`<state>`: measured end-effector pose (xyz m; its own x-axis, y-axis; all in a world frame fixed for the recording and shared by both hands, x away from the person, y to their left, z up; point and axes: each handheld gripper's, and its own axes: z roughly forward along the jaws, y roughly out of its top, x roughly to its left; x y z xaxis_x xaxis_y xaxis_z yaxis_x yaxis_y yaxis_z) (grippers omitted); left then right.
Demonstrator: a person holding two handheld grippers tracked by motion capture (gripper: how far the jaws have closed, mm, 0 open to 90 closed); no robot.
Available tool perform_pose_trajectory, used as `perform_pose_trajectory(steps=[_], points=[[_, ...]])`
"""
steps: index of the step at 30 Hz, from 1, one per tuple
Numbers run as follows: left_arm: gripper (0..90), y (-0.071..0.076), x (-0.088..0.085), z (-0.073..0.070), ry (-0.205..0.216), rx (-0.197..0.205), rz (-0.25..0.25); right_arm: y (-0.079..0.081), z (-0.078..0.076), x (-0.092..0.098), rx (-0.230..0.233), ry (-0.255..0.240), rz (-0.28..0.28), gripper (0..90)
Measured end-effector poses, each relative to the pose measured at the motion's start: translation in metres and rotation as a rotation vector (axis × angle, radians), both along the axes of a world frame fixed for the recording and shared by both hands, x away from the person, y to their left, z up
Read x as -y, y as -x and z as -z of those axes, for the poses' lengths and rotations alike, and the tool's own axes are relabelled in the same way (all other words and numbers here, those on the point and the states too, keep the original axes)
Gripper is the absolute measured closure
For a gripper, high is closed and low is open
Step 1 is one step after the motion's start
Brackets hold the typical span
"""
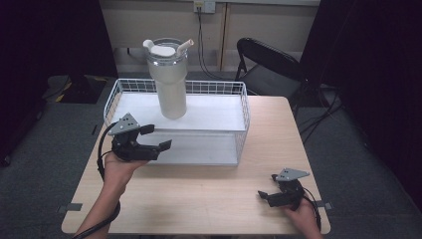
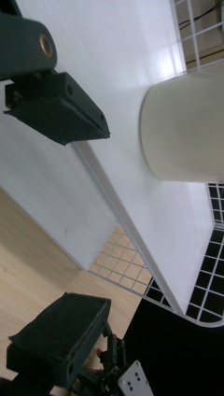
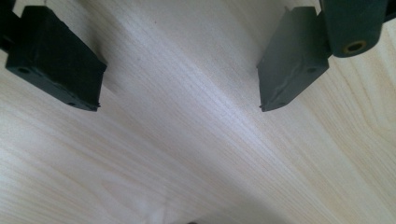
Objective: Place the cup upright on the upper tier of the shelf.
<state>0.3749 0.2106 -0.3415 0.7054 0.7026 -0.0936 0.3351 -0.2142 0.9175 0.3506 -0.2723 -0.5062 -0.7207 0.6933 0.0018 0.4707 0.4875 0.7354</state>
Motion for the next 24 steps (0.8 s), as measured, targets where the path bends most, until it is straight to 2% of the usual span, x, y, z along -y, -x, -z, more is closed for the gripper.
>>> perform_pose_trajectory(steps=[7, 15, 16, 24], points=[[15.4, 0.003, -0.001, 0.018, 0.015, -0.025, 0.004, 0.0, 0.0, 0.0, 0.0, -0.001, 0.0, 13.6], [15.4, 0.006, -0.001, 0.038, 0.006, -0.04, 0.003, 0.0, 0.0, 0.0, -0.001, -0.001, 0.0, 13.6], [15.3, 0.006, -0.002, 0.04, -0.006, -0.036, 0.004, 0.0, 0.0, 0.0, 0.0, -0.001, 0.0, 13.6], [15.5, 0.009, -0.002, 0.062, 0.0, -0.065, -0.016, 0.0, 0.0, 0.0, -0.001, -0.001, 0.0, 13.6]])
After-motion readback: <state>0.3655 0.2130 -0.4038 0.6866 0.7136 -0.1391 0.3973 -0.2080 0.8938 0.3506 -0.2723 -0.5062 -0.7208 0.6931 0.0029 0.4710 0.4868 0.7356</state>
